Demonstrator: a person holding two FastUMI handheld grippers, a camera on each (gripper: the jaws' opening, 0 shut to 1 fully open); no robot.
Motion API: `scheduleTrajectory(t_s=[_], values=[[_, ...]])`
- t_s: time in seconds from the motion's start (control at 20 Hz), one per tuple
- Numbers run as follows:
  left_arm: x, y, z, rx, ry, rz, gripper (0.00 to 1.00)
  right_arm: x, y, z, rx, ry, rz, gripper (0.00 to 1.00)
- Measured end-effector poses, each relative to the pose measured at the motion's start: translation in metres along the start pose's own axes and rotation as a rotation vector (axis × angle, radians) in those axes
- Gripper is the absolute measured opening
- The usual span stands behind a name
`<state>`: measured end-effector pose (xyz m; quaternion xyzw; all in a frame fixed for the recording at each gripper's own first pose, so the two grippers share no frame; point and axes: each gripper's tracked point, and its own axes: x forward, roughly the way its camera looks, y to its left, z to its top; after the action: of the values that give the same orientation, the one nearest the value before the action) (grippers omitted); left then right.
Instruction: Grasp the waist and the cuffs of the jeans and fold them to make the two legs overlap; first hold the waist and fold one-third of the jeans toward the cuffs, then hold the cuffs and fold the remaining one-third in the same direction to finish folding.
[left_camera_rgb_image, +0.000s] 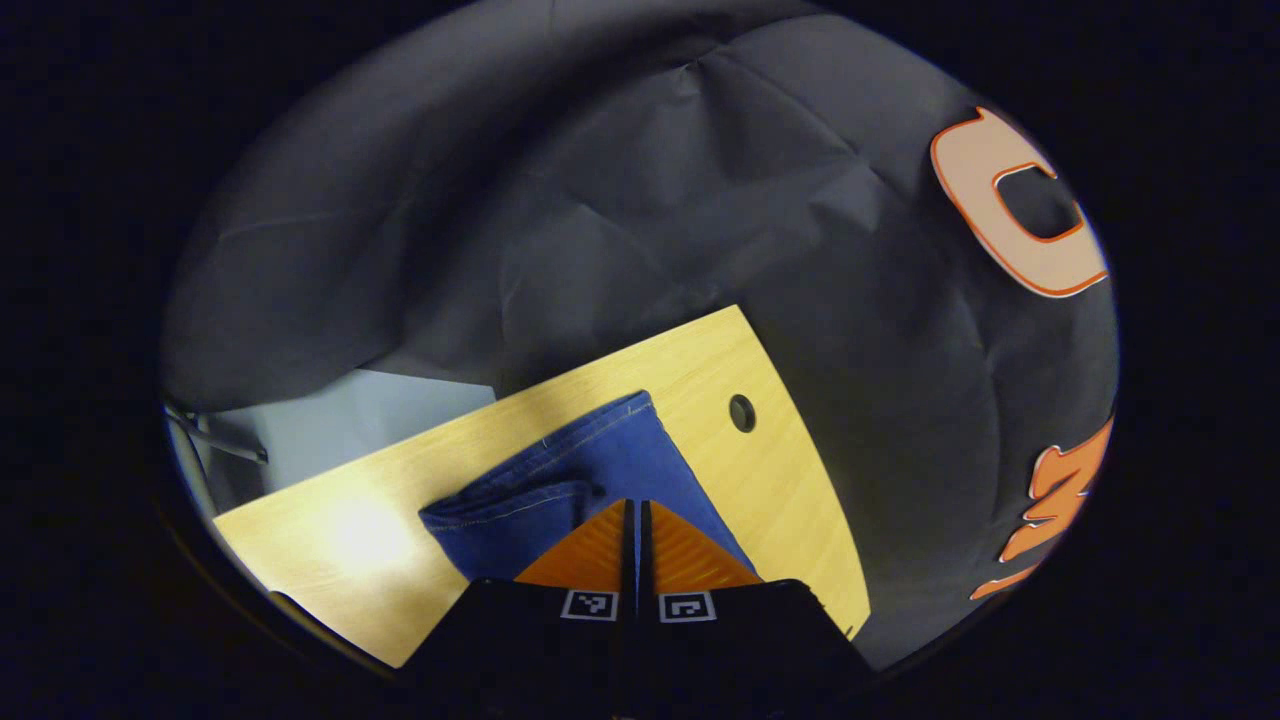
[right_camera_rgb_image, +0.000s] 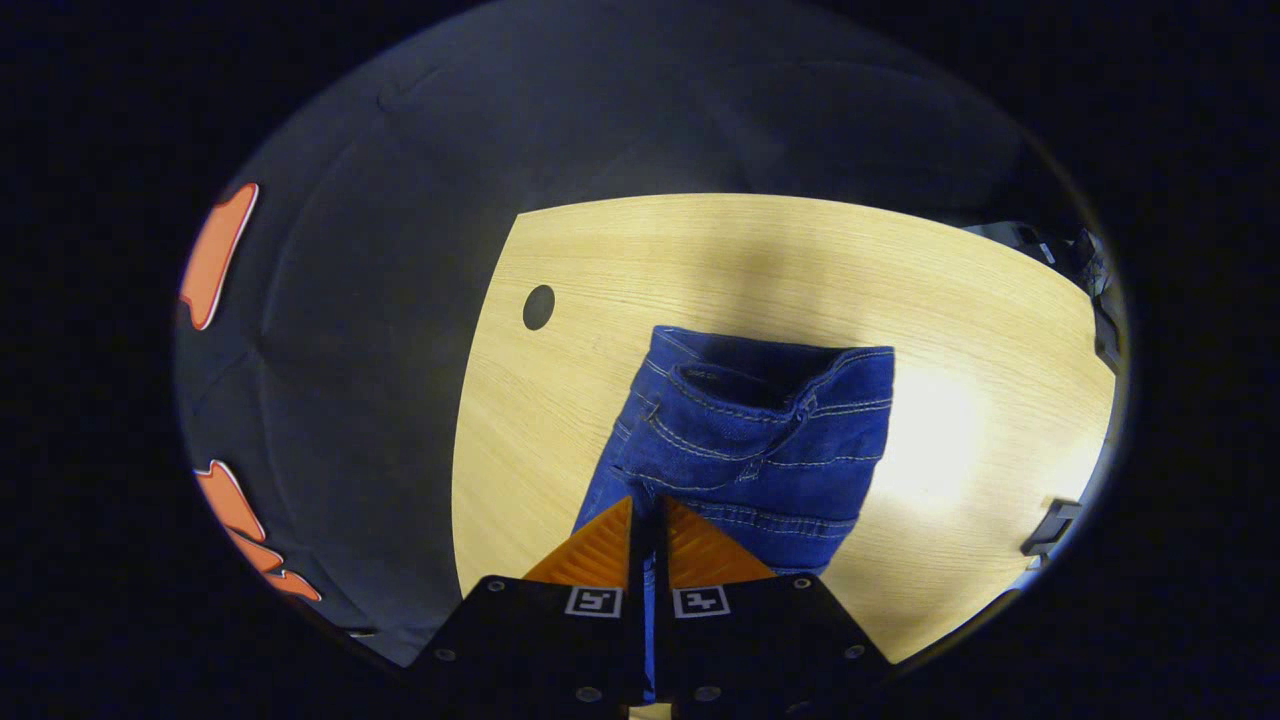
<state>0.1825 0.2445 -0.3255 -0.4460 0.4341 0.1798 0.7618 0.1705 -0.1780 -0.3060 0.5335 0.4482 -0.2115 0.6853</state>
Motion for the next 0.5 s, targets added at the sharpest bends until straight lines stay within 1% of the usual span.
scheduleTrajectory(t_s=[0.05,0.1,0.15,0.25,0.3,0.35,0.45,0.5], values=[[0.006,-0.003,-0.009,0.013,0.024,0.006,0.0,0.006,0.009,0.001,-0.016,0.007,0.0,0.05],[0.006,-0.009,-0.022,0.02,0.085,-0.016,0.0,0.01,0.019,0.001,-0.025,0.013,0.006,0.04],[0.01,-0.012,-0.025,0.017,0.09,-0.033,0.01,0.012,0.026,0.001,-0.022,0.02,0.009,0.05],[0.019,-0.011,-0.036,-0.007,0.123,-0.013,0.0,0.016,0.036,0.003,-0.017,0.027,0.02,0.05],[0.02,-0.007,-0.043,-0.011,0.144,0.005,0.01,0.019,0.037,0.003,-0.019,0.035,0.022,0.04],[0.025,-0.011,-0.053,-0.017,0.171,-0.015,0.01,0.022,0.038,0.002,-0.024,0.039,0.017,0.05],[0.019,-0.015,-0.074,-0.024,0.257,-0.022,0.01,0.026,0.036,0.0,-0.023,0.047,0.013,0.04],[0.021,-0.013,-0.074,-0.026,0.268,-0.017,0.02,0.026,0.037,0.001,-0.022,0.052,0.015,0.04]])
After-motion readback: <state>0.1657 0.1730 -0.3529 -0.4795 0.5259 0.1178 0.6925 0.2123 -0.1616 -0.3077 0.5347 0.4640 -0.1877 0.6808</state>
